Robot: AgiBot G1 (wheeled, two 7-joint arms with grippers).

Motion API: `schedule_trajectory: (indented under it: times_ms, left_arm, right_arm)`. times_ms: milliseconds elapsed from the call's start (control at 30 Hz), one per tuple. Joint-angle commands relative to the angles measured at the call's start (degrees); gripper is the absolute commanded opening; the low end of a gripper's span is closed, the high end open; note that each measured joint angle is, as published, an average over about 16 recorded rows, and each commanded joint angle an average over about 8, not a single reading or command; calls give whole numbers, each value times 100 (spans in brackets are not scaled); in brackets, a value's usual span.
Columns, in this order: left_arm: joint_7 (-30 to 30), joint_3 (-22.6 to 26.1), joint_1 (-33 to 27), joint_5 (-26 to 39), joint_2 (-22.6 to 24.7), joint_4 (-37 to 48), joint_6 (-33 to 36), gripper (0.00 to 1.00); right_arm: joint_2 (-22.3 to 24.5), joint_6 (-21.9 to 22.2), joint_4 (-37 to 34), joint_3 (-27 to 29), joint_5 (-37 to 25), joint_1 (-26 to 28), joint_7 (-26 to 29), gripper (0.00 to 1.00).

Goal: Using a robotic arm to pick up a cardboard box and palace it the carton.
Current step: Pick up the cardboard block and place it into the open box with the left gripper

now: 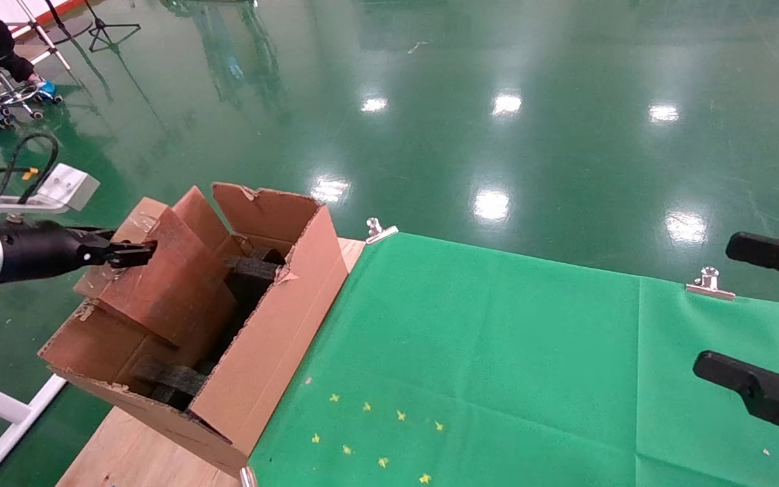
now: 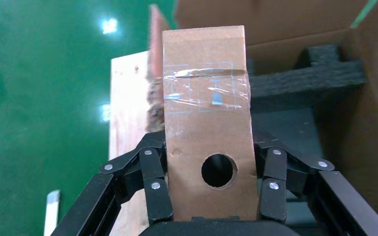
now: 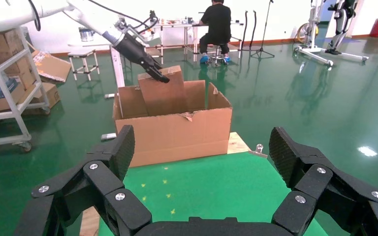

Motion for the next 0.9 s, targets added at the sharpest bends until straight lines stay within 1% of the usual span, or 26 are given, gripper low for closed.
schedule_trajectory:
  times_ms: [33, 433, 667, 700, 900]
  left_arm:
    - [46, 20, -51, 81, 61, 187, -91, 0]
    - [232, 342, -296, 628, 665, 1126, -253, 0]
    - [249, 430, -379, 796, 899, 1533, -415, 0]
    - [257, 434, -389, 801, 918, 1570, -415, 3]
    - [334, 448, -439, 806, 998, 1729, -386, 77]
  right_arm:
    - [0, 0, 0, 0, 0, 0, 0, 100]
    - [0, 0, 0, 0, 0, 0, 0, 100]
    - [0, 0, 0, 0, 0, 0, 0, 100]
    - [0, 0, 0, 0, 0, 0, 0, 100]
    - [1, 1, -1, 1, 0, -1, 0, 100]
